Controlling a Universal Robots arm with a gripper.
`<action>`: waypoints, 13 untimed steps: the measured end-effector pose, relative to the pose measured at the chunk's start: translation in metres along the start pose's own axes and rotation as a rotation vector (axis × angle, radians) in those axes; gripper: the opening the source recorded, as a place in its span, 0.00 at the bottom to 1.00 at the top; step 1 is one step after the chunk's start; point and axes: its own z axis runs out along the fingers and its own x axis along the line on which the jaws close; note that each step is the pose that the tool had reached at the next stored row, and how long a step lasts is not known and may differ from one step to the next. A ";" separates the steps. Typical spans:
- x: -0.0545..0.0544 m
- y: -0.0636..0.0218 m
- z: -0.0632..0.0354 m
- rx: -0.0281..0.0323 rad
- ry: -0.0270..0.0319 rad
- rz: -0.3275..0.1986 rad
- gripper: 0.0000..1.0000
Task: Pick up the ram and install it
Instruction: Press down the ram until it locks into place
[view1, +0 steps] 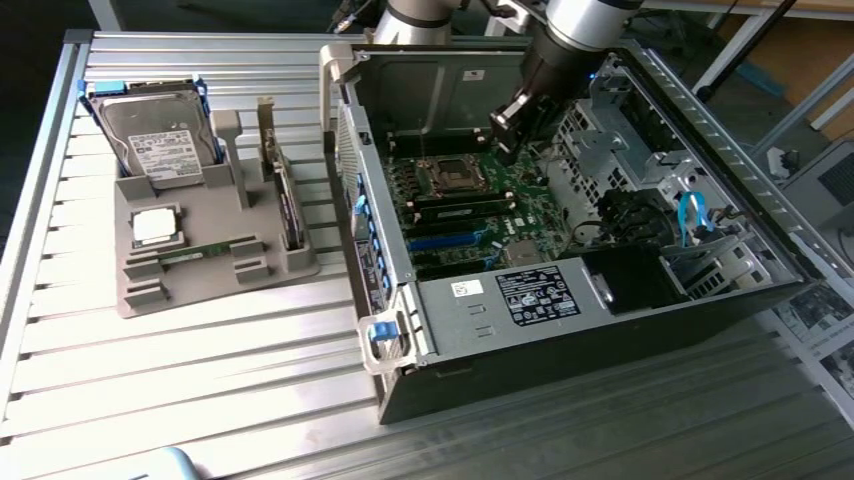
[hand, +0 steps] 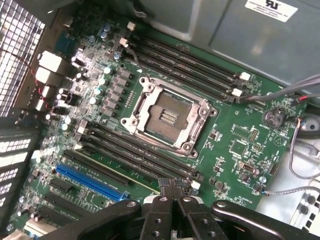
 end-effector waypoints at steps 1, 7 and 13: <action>0.000 0.0000 0.0000 -0.0005 -0.0003 0.008 0.11; 0.000 0.0000 0.0003 -0.0047 -0.0031 0.067 0.11; 0.000 0.0000 0.0005 -0.0082 -0.0054 0.119 0.11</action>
